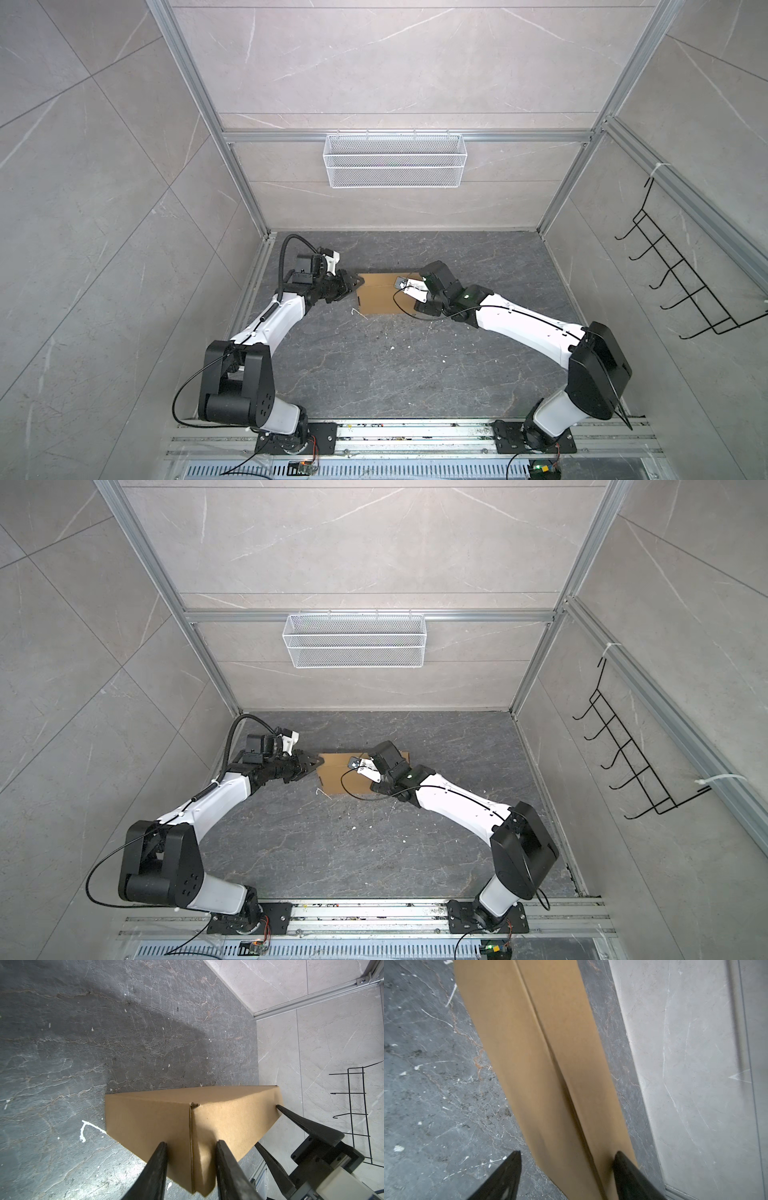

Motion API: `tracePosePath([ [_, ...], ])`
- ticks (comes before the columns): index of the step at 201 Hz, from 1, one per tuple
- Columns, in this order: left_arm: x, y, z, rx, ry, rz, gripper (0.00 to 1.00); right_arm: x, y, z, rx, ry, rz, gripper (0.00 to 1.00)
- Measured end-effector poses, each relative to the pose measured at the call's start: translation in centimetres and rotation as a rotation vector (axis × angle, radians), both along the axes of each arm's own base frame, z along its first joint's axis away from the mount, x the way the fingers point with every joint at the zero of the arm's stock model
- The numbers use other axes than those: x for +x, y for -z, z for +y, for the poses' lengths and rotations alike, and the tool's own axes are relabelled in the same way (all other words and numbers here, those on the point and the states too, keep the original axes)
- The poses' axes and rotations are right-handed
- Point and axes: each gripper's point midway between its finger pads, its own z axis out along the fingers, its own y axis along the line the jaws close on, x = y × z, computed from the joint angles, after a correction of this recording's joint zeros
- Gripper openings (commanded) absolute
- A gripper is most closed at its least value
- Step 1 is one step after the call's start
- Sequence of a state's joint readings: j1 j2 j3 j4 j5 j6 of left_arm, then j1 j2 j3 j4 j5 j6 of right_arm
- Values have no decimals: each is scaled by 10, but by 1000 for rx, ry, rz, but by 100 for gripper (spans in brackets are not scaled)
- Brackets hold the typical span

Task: Assemble paper box
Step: Fold and tuck the lid into the gap.

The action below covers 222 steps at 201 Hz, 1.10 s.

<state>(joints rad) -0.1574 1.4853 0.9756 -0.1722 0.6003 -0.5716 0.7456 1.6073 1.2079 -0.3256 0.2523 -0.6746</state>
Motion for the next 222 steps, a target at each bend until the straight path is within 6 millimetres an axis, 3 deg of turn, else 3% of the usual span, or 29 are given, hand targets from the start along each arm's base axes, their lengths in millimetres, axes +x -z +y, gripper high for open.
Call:
tracePosePath([
  [50, 0, 0, 0, 2, 3, -3, 38, -10, -18, -1, 115, -1, 48, 80],
  [72, 1, 1, 0, 2, 3, -3, 38, -9, -43, -8, 196, 30, 29, 99],
  [100, 0, 1, 0, 1, 4, -2, 38, -2, -90, -25, 321, 143, -60, 99],
  [124, 0, 1, 0, 2, 4, -3, 38, 12, -139, -66, 443, 424, -205, 100],
  [137, 0, 1, 0, 2, 5, -3, 38, 18, -159, -84, 518, 536, -226, 93],
  [151, 1, 1, 0, 2, 6, -4, 38, 23, -168, -98, 606, 604, -168, 83],
  [175, 1, 1, 0, 5, 8, -6, 38, 31, -160, -125, 792, 692, 31, 71],
  [198, 0, 1, 0, 7, 10, -7, 38, 32, -128, -148, 967, 769, 282, 70],
  [222, 0, 0, 0, 9, 13, -9, 37, 27, -92, -149, 1118, 807, 567, 71],
])
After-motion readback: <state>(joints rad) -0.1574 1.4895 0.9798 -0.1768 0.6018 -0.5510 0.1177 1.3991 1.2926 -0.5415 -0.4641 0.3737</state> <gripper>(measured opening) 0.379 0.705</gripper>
